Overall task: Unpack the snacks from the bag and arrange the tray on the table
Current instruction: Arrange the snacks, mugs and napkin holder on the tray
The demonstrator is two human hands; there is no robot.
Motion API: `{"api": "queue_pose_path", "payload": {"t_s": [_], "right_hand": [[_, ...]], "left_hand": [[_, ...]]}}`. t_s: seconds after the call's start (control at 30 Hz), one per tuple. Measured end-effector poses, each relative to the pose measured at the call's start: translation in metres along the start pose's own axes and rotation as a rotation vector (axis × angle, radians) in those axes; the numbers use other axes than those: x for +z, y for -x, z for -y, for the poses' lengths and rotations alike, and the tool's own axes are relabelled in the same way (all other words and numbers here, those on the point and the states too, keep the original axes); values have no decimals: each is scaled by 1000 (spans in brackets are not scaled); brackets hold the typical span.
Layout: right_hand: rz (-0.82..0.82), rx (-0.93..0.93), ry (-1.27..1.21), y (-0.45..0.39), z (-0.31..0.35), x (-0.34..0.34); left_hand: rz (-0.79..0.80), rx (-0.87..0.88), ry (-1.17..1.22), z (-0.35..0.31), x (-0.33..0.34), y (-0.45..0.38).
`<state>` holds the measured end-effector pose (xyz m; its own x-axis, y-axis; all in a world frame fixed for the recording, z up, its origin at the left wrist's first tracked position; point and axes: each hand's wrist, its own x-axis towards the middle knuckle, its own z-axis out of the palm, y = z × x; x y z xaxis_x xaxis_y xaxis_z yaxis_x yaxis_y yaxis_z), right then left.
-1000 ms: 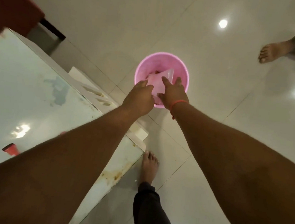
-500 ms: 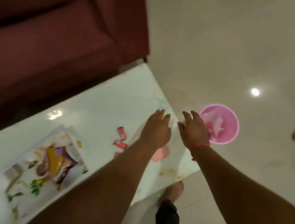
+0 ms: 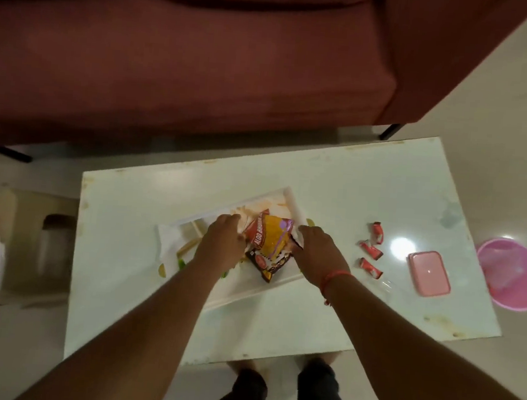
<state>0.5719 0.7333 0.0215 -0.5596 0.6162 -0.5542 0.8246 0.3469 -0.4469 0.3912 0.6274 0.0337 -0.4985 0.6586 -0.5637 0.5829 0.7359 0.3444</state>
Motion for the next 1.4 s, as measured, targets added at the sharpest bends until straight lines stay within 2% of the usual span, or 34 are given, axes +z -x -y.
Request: {"api": "queue_pose_path", "payload": {"t_s": [0.17, 0.27, 0.4, 0.53, 0.63, 0.7, 0.73, 0.8, 0.87, 0.93, 1.0, 1.03, 1.1, 1.17, 1.23, 1.3, 1.4], "right_hand": [[-67, 80, -41, -37, 20, 23], [-98, 155, -126, -61, 23, 31], [-165, 135, -209, -85, 24, 36], [-218, 80, -445, -95, 28, 27], [-289, 67, -669, -89, 27, 25], [-302, 106, -906, -78, 27, 30], [-279, 114, -990, -72, 26, 34], [-176, 99, -1030, -58, 23, 40], [-132, 107, -998, -49, 16, 39], [-260, 154, -1016, -52, 5, 30], [-354, 231, -975, -65, -9, 17], [-308, 244, -927, -73, -15, 9], [-87, 195, -806, -88, -22, -2], [33, 102, -552, -103, -24, -7], [-34, 90, -400, -115, -21, -12], [-118, 107, -373, -124, -18, -11], [-179, 110, -341, -133, -16, -5]], "left_hand": [[33, -140, 274, 37, 27, -18], [60, -136, 349, 33, 48, -33], [49, -59, 364, 21, 68, -50], [-26, -245, 496, 10, 74, -59], [-75, -472, 874, 3, 73, -66], [-3, -585, 1230, -4, 66, -69], [31, -577, 1334, -9, 63, -68], [11, -483, 1282, -16, 61, -70], [-76, -343, 1003, -15, 59, -75], [-72, -195, 885, -12, 56, -81], [9, -86, 842, -11, 56, -87], [51, -36, 807, -13, 55, -89], [103, 52, 713, -17, 56, -96], [92, 100, 638, -21, 57, -104], [-34, 61, 584, -23, 59, -113], [-173, -101, 606, -25, 63, -120], [-266, -294, 730, -27, 73, -126]]}}
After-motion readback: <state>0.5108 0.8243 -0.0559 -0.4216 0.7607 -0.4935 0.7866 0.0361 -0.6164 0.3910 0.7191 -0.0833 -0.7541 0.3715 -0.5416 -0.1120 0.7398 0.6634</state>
